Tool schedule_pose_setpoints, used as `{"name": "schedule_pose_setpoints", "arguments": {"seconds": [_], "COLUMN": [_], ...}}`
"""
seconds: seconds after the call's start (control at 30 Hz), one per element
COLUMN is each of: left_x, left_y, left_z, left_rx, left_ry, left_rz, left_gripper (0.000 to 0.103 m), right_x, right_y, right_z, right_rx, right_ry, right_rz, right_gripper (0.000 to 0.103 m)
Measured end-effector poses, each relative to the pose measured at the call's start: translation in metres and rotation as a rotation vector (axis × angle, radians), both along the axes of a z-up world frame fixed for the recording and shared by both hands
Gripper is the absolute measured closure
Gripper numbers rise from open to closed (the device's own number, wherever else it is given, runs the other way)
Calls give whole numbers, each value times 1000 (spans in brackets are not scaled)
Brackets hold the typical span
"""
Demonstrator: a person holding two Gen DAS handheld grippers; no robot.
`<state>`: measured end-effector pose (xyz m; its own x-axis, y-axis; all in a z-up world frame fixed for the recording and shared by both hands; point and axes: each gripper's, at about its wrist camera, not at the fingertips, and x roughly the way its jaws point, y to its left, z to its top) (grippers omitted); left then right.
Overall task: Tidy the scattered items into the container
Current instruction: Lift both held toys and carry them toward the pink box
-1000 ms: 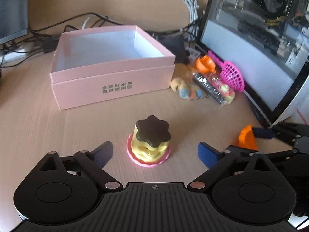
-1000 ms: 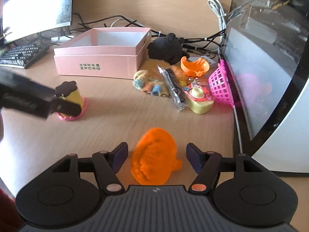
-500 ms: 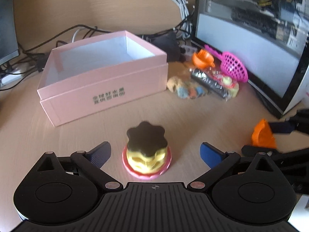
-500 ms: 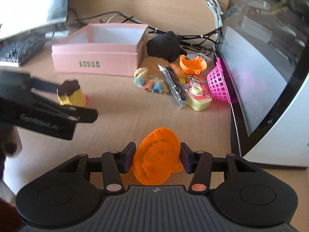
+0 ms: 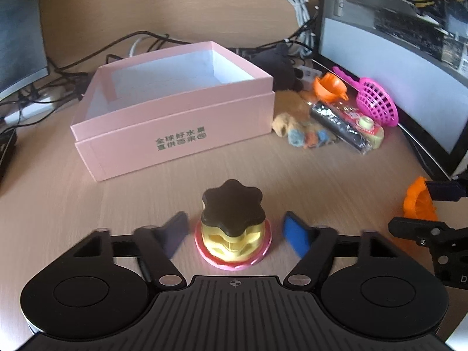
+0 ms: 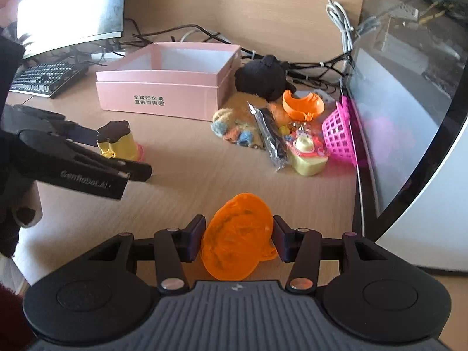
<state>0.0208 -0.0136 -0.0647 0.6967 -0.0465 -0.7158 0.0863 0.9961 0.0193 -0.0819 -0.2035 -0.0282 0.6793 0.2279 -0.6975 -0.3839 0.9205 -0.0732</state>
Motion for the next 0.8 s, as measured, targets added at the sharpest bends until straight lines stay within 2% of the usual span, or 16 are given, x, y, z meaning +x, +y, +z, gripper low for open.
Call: {"name": "schedule_pose_setpoints", "arguments": {"seconds": [0.03,0.17,0.33,0.53,0.8], "left_x": [0,-7,-13,-25,-37], "left_y": [0,8,11,12,15], "left_z": [1,6,9,24,24], "left_rx": [-1,-28,-37,-37,-51], "left_ry": [5,43,52,13,62], "left_rz": [4,29,50,65,70], "left_gripper": [42,42,43,42,42], "right_x": [1,5,11,11,12], "right_y": [-2,-7,-4,8,27], "right_z": [1,5,2,4,2], "right_rx": [3,36,58,50,35], "right_ry": [-1,3,4,-7,14], "right_rz": [2,20,35,89,163], "right_gripper": [54,54,54,54,54]}}
